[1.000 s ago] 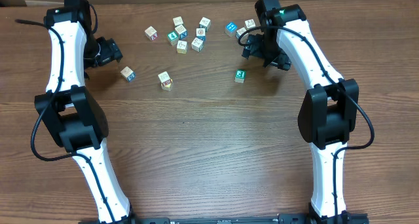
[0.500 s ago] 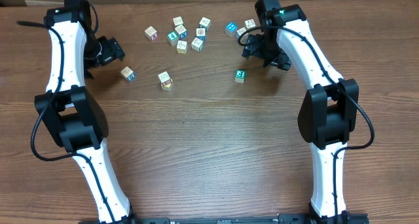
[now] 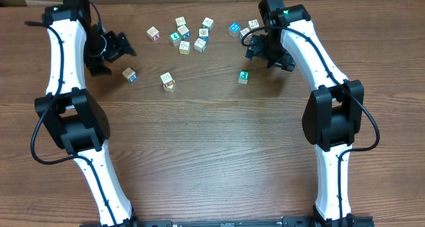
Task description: Form a tower
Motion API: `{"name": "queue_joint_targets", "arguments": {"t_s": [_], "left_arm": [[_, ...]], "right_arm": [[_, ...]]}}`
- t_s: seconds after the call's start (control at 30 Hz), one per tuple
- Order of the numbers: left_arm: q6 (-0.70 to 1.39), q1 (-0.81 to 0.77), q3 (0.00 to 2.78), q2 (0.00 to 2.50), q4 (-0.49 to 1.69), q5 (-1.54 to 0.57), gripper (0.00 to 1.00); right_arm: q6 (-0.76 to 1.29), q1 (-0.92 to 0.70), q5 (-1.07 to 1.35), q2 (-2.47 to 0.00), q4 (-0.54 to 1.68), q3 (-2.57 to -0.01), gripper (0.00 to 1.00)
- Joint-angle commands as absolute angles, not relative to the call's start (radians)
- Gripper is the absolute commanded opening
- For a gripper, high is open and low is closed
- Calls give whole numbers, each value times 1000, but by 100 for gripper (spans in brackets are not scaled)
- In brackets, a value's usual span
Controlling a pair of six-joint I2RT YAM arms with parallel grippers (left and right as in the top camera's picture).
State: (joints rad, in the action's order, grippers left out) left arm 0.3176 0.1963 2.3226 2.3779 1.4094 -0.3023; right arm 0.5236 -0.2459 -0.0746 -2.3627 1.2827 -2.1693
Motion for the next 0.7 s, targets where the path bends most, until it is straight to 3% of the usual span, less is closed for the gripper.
{"name": "queue_joint_targets", "arguments": {"t_s": [0.0,0.2,0.43,0.67], "left_arm": [[295,197,2428,2339,1439,-359,95],[295,186,2572,2339,1542,-261,96],[208,162,2574,2339,1580,-340,100],[210,121,2573,2339,1608,-291,100]], "right_arm": [[523,-250,-73,-2320,1279,-2165,100],[523,-250,-73,-2320,1279,-2165,100],[523,-250,-73,-2320,1279,-2165,100],[523,-250,-73,-2320,1279,-2165,100]]}}
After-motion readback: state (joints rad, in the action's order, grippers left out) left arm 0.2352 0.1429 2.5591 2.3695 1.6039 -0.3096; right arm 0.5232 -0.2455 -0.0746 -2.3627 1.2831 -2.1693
